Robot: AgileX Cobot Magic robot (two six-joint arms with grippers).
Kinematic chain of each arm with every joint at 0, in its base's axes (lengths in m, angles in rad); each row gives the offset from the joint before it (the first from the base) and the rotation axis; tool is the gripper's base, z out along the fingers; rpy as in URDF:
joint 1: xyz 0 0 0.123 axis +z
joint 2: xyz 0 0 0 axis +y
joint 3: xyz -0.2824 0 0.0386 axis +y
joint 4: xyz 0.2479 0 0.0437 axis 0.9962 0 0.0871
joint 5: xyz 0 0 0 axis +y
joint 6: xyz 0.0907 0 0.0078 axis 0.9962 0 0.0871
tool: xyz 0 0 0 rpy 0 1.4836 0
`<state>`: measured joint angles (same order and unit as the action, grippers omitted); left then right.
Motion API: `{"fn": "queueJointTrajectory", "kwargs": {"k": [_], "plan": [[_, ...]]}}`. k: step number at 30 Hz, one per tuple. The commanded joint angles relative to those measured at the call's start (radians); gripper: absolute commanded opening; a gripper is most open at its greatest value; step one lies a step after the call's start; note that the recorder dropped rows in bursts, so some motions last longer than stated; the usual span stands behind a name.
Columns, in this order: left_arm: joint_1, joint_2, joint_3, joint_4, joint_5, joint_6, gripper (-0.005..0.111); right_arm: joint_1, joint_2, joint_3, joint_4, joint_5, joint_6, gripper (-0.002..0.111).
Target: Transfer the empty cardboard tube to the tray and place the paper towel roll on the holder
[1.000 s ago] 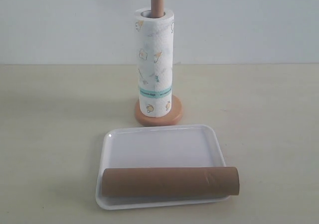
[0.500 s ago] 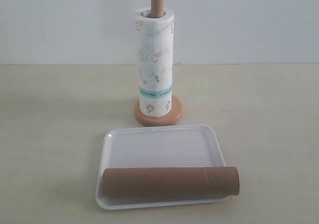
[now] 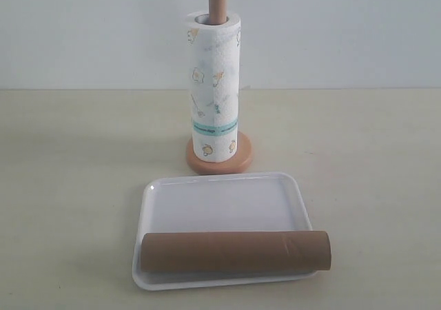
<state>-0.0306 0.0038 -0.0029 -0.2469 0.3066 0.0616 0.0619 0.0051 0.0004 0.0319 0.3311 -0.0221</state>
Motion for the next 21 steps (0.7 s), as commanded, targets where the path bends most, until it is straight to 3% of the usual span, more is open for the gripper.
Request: {"fn": "queueJointTrajectory", "kwargs": {"k": [1, 11, 16, 21], "plan": [[0.009, -0.004, 0.003, 0.003, 0.005, 0.011, 0.006, -0.003, -0.005, 0.000, -0.001, -0.007, -0.003, 0.000], [0.009, -0.004, 0.003, 0.065, -0.004, -0.138, 0.006, -0.003, -0.005, 0.000, -0.001, -0.007, -0.003, 0.000], [0.009, -0.004, 0.003, 0.182, -0.006, -0.134, 0.006, -0.003, -0.005, 0.000, -0.001, -0.007, -0.003, 0.000], [0.009, -0.004, 0.003, 0.181, -0.006, -0.068, 0.006, -0.003, -0.005, 0.000, -0.001, -0.007, -0.003, 0.000]]}}
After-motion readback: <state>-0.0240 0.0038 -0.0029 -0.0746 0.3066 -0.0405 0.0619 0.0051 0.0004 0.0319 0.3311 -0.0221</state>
